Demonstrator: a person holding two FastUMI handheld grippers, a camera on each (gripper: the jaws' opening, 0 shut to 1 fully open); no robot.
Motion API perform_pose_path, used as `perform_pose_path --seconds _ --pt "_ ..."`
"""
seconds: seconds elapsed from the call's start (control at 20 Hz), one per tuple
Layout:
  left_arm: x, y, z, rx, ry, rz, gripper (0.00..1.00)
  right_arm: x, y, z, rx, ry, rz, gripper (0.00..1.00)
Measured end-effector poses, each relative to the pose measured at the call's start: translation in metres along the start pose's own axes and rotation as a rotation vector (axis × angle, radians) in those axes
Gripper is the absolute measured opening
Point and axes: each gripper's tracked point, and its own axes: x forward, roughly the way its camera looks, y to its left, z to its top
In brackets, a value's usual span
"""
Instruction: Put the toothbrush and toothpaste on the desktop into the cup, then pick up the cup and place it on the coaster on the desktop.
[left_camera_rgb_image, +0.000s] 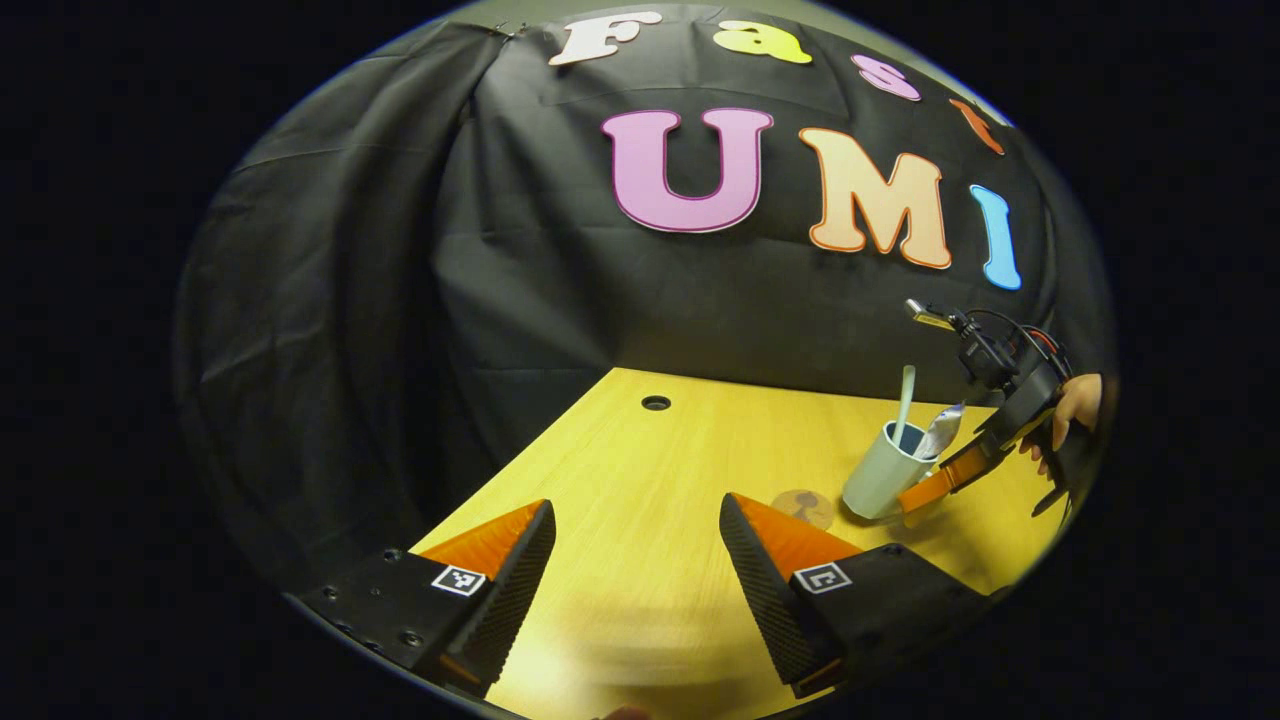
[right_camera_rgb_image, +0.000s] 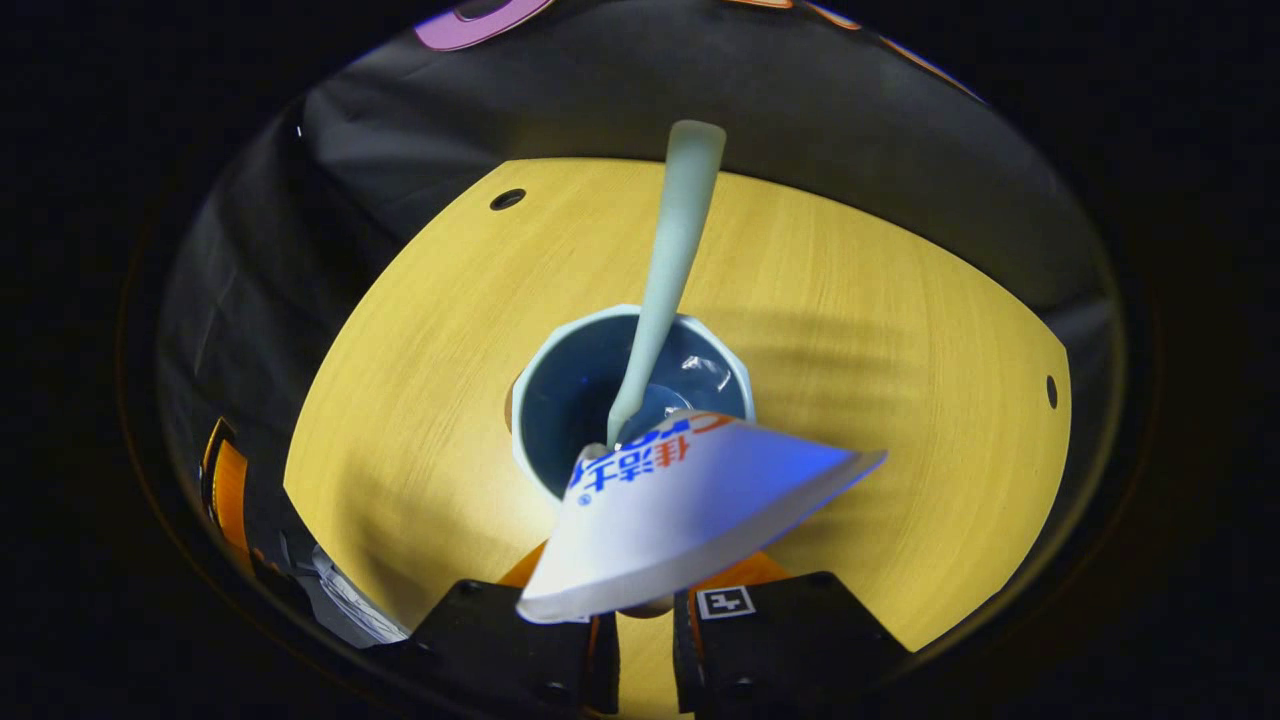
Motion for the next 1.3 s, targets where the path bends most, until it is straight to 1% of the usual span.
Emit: perform_pose_path --seconds 0.25,0.4,0.7,0.8,0.85,1.0,1.05,1.15,1.3 --pt "0.008 0.021 -0.002 -0.006 0.009 0.013 0.95 -0.001 -0.001 0.002 -0.028 0.003 0.004 0.27" --pt "0.012 0.029 -0.004 -0.02 0.015 0.015 0.95 -0.002 -0.004 0.002 -0.06 0.015 -0.015 0.27" --pt "0.016 0.031 -0.007 -0.035 0.022 0.008 0.95 -0.008 -0.01 0.006 -0.115 0.05 -0.05 0.27" --pt "0.018 0.027 -0.007 -0.044 0.024 -0.001 0.95 -0.008 -0.01 0.007 -0.117 0.035 -0.058 0.3" --pt "0.018 0.024 -0.008 -0.046 0.026 -0.005 0.96 -0.01 -0.009 0.009 -0.116 0.02 -0.06 0.34" --pt "0.019 0.01 -0.001 -0.045 0.016 -0.039 0.95 -0.021 -0.008 0.014 -0.113 -0.031 -0.053 0.97" --pt "0.021 0.001 0.001 -0.038 0.012 -0.058 0.95 -0.029 -0.007 0.014 -0.105 -0.058 -0.041 1.0" --pt "0.023 -0.018 0.01 -0.016 -0.004 -0.099 0.95 -0.045 -0.007 0.016 -0.085 -0.143 -0.023 0.99" --pt "0.021 -0.064 0.026 -0.013 -0.023 -0.168 0.95 -0.073 -0.019 0.023 -0.061 -0.337 -0.021 1.0"
